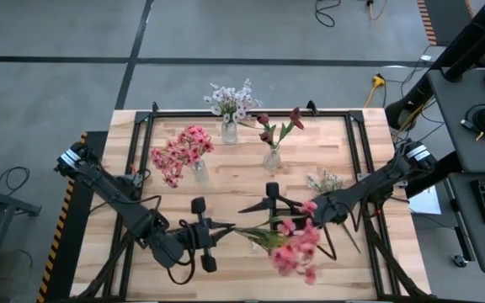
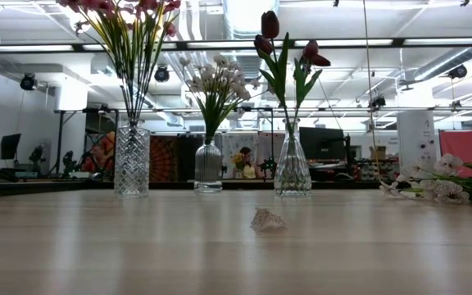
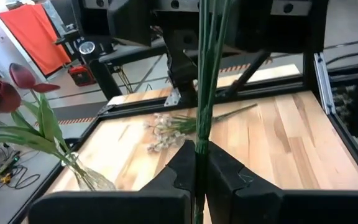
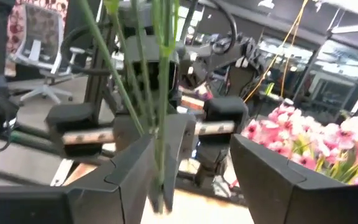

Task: Sort flowers into vase by color
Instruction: Put the pink flower into the bottom left transparent vase

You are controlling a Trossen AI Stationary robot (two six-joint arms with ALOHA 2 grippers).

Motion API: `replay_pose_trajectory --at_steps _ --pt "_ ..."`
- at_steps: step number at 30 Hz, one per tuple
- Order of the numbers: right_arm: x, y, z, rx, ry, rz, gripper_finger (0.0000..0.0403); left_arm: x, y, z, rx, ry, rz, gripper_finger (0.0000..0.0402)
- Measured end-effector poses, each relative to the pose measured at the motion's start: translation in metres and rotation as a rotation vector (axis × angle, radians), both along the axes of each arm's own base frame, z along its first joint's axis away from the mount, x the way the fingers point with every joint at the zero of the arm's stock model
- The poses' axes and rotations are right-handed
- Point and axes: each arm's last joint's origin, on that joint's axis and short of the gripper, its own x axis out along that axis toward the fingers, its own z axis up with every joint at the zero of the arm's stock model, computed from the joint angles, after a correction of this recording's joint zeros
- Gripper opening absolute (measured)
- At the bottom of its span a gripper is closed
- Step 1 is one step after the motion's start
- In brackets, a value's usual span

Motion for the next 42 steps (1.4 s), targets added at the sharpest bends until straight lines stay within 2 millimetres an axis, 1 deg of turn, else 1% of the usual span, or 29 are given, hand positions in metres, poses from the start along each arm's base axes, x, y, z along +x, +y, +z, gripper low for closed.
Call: replay_pose_trajectory --at_steps 5,9,12,16,21,25,29,35,39,41,42 --pt "-0.007 -0.002 0.002 0.025 0.06 0.009 0.022 -0.01 -0.005 0.003 0.014 -0.024 0.053 0.0" --pt "-0.009 -0.003 0.006 0.052 0.055 0.011 0.0228 -0.012 -0.007 0.003 0.021 -0.023 0.054 0.0" --pt "-0.006 -0.002 0.005 0.065 0.019 0.022 0.0229 -0.011 -0.007 0.002 0.022 -0.022 0.055 0.0" --pt "0.002 0.003 0.001 0.037 -0.002 0.027 0.0229 -0.01 -0.007 0.001 0.025 -0.02 0.057 0.0" --pt "0.011 0.004 0.013 0.03 -0.037 0.035 0.0228 -0.01 -0.006 0.001 0.027 -0.017 0.059 0.0" --pt "0.018 0.004 0.013 0.006 -0.031 0.026 0.0223 -0.01 -0.005 0.0 0.028 -0.013 0.061 0.0" --pt "0.02 0.004 0.018 0.009 -0.045 0.022 0.019 -0.01 -0.005 -0.004 0.033 -0.002 0.064 0.0" --pt "0.02 0.004 0.018 -0.009 -0.037 0.022 0.01 -0.01 -0.005 -0.005 0.029 0.001 0.067 0.0002" --pt "0.02 0.004 0.017 -0.016 -0.025 0.023 0.0041 -0.01 -0.004 -0.005 0.028 -0.002 0.078 0.0021" --pt "0.021 0.004 0.016 -0.02 -0.019 0.022 0.0019 -0.011 -0.004 -0.005 0.029 -0.008 0.094 0.0032" --pt "0.02 0.004 0.016 -0.022 -0.016 0.022 0.0015 -0.011 -0.004 -0.005 0.03 -0.011 0.102 0.0037"
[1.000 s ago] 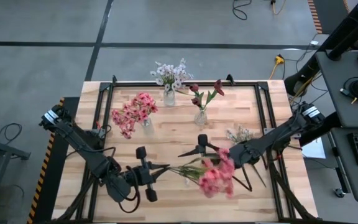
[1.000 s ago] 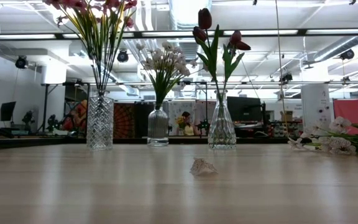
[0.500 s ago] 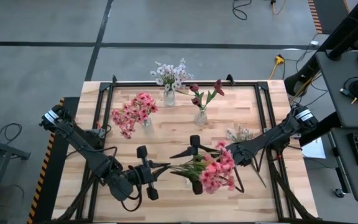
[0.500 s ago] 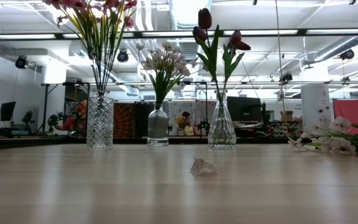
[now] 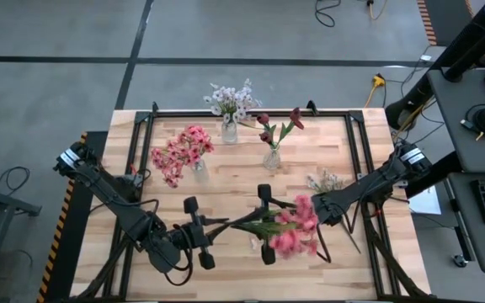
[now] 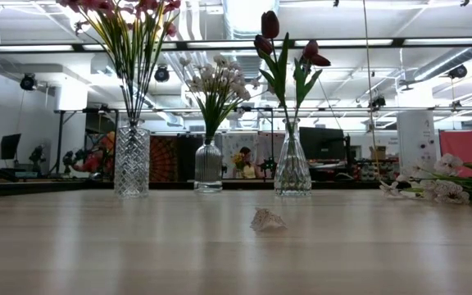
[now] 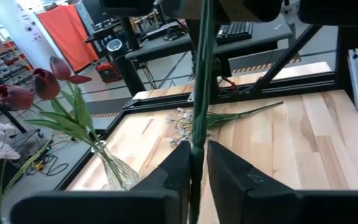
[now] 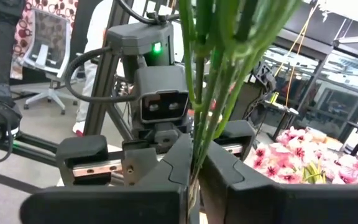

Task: Sort flowers into vase by color
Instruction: Put the pink flower into the bottom left transparent vase

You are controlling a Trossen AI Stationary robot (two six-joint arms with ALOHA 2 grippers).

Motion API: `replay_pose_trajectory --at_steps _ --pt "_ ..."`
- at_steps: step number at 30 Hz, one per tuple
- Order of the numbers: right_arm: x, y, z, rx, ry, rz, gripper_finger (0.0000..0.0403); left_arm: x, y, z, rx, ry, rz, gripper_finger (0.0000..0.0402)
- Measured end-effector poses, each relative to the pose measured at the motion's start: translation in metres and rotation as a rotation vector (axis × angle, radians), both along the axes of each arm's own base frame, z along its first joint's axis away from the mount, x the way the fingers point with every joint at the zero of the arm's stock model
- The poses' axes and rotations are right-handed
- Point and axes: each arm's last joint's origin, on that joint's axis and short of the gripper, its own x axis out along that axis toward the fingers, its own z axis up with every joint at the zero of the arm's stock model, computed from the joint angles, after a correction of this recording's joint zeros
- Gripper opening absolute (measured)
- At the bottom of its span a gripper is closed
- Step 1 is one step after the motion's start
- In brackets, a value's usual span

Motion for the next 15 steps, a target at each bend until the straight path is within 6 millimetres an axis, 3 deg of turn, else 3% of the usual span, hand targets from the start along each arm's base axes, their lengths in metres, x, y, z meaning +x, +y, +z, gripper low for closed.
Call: replay_pose_trajectory --at_steps 8,15 --pt "-0.004 -0.002 0.004 0.003 0.017 -0.004 0.0013 -0.005 -0.005 0.0 -0.041 0.018 -0.076 0.0114" --pt "-0.018 -0.012 0.016 -0.01 0.074 -0.112 0.0013 -0.025 -0.008 -0.002 -0.076 0.094 -0.111 0.0189"
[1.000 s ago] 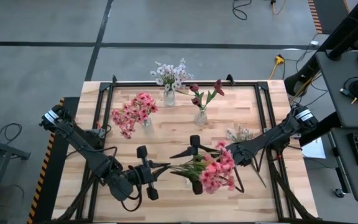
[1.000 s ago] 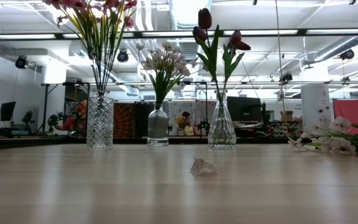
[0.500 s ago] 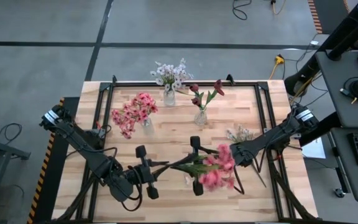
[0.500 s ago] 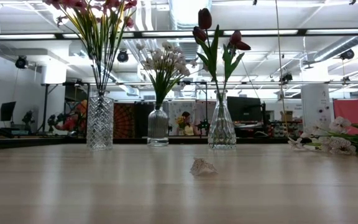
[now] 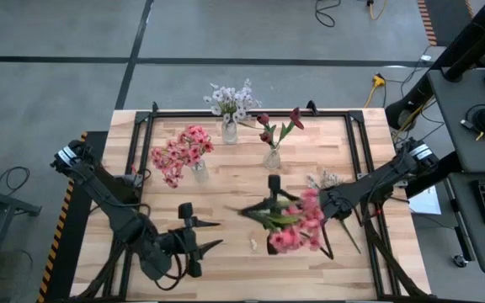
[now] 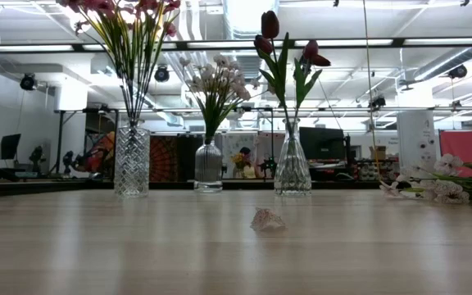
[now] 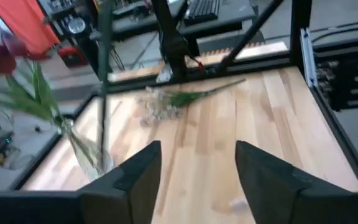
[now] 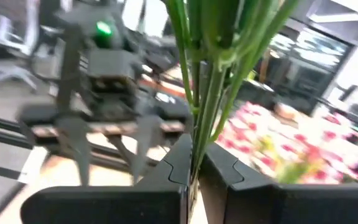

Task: Sort flowers into vase by color
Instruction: Put the pink flower into the bottom left transparent vase

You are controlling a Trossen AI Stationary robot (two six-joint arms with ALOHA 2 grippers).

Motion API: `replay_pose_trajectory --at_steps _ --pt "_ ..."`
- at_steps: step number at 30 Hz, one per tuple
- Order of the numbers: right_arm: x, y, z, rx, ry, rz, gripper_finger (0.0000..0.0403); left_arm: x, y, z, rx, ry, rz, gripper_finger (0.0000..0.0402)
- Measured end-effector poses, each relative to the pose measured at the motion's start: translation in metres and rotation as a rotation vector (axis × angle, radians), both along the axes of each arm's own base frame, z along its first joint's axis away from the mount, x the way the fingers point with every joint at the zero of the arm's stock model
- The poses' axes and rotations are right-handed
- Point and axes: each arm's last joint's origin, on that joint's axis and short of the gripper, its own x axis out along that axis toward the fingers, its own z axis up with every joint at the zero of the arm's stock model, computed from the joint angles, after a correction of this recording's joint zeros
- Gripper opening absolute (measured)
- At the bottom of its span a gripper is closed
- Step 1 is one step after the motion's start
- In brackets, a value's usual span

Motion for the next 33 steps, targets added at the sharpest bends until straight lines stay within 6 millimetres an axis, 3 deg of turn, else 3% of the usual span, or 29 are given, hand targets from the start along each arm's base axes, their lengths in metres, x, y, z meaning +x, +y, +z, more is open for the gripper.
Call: replay_pose_trajectory --at_steps 4,12,18,24,33 --pt "0.0 -0.011 -0.001 0.015 0.047 -0.058 0.0013 -0.015 0.006 -0.003 -0.042 0.058 0.034 0.0205" --pt "0.016 -0.049 -0.011 0.056 0.109 -0.143 0.0013 -0.034 0.02 -0.007 -0.057 0.146 0.1 0.0197" --pt "0.033 -0.075 -0.023 0.111 0.128 -0.093 0.0013 -0.053 0.031 0.017 0.003 0.136 0.013 0.0191" --pt "0.046 -0.08 -0.032 0.083 0.095 -0.105 0.0013 -0.08 0.05 0.038 0.067 0.114 -0.079 0.0191" --pt "0.071 -0.117 -0.05 0.069 0.082 -0.188 0.0013 -0.111 0.089 0.012 0.041 0.128 -0.043 0.0191"
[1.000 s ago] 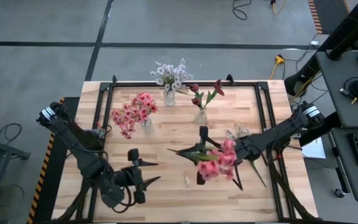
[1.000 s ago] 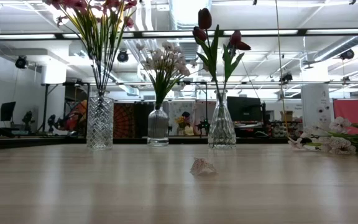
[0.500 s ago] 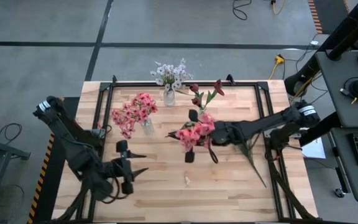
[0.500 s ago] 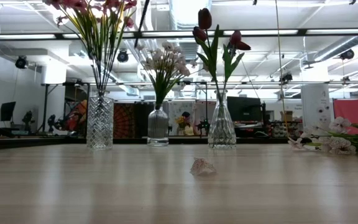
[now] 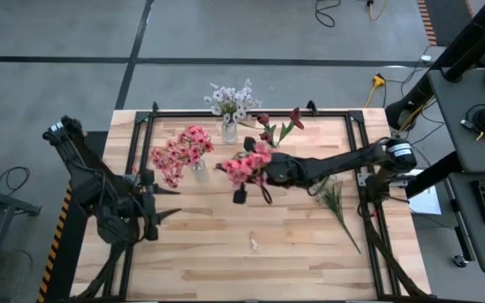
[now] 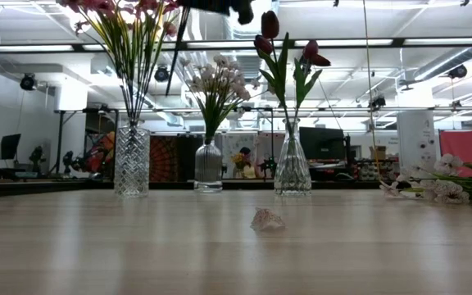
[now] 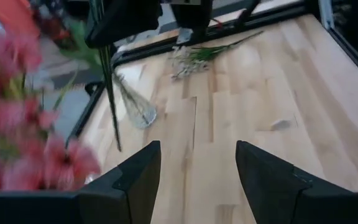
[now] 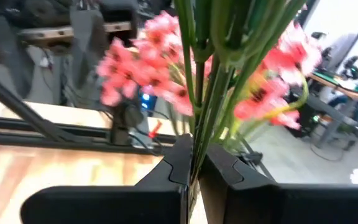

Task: Sort flowers into vase by color
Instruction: Put the pink flower into the bottom left transparent vase

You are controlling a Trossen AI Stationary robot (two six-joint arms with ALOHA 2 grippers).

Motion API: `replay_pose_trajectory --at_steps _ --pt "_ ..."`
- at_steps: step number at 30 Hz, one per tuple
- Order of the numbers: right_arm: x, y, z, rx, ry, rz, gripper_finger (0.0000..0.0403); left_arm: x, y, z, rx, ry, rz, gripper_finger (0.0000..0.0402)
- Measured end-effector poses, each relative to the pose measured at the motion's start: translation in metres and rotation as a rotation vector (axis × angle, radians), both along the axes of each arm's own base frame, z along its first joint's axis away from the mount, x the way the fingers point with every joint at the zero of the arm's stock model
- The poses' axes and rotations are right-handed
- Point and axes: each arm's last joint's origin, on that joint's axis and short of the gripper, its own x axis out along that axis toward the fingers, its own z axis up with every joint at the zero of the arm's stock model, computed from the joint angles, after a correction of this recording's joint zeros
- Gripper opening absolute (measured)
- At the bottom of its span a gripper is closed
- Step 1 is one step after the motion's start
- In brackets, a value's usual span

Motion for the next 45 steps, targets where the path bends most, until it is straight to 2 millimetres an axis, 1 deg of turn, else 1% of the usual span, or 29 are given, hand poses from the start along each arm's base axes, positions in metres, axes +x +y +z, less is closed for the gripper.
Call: replay_pose_trajectory --at_steps 3,5,8,11,14,17,22,26,31,35,45 --pt "0.008 -0.012 -0.002 0.004 0.003 -0.009 0.0013 -0.006 0.008 -0.011 -0.077 -0.024 0.053 0.0191" --pt "0.011 -0.017 -0.002 0.012 0.012 0.007 0.0013 -0.009 0.012 -0.018 -0.125 -0.048 0.094 0.0191" --pt "0.013 -0.017 0.0 0.01 0.03 0.019 0.0013 -0.011 0.016 -0.028 -0.172 -0.061 0.136 0.0193" --pt "0.013 -0.017 0.006 -0.003 0.042 0.024 0.0013 -0.013 0.018 -0.033 -0.23 -0.074 0.167 0.02" --pt "0.01 -0.015 0.012 -0.008 0.045 0.029 0.0013 -0.014 0.02 -0.037 -0.296 -0.089 0.202 0.0214" --pt "0.009 -0.013 0.014 -0.013 0.044 0.034 0.0013 -0.014 0.02 -0.044 -0.332 -0.092 0.23 0.0231" --pt "0.008 -0.012 0.009 -0.001 0.067 0.065 0.0013 -0.015 0.02 -0.071 -0.325 -0.064 0.274 0.0261" --pt "0.01 -0.011 0.007 0.025 0.061 0.102 0.0013 -0.016 0.023 -0.087 -0.313 -0.061 0.302 0.0274" --pt "0.013 -0.011 0.008 0.016 0.001 0.109 0.0013 -0.018 0.026 -0.096 -0.311 -0.102 0.34 0.0277" --pt "0.018 -0.012 0.005 0.008 -0.022 0.108 0.0013 -0.02 0.029 -0.103 -0.308 -0.126 0.364 0.0277" --pt "0.03 -0.018 -0.01 -0.007 -0.051 0.094 0.0013 -0.021 0.031 -0.107 -0.277 -0.166 0.386 0.0277"
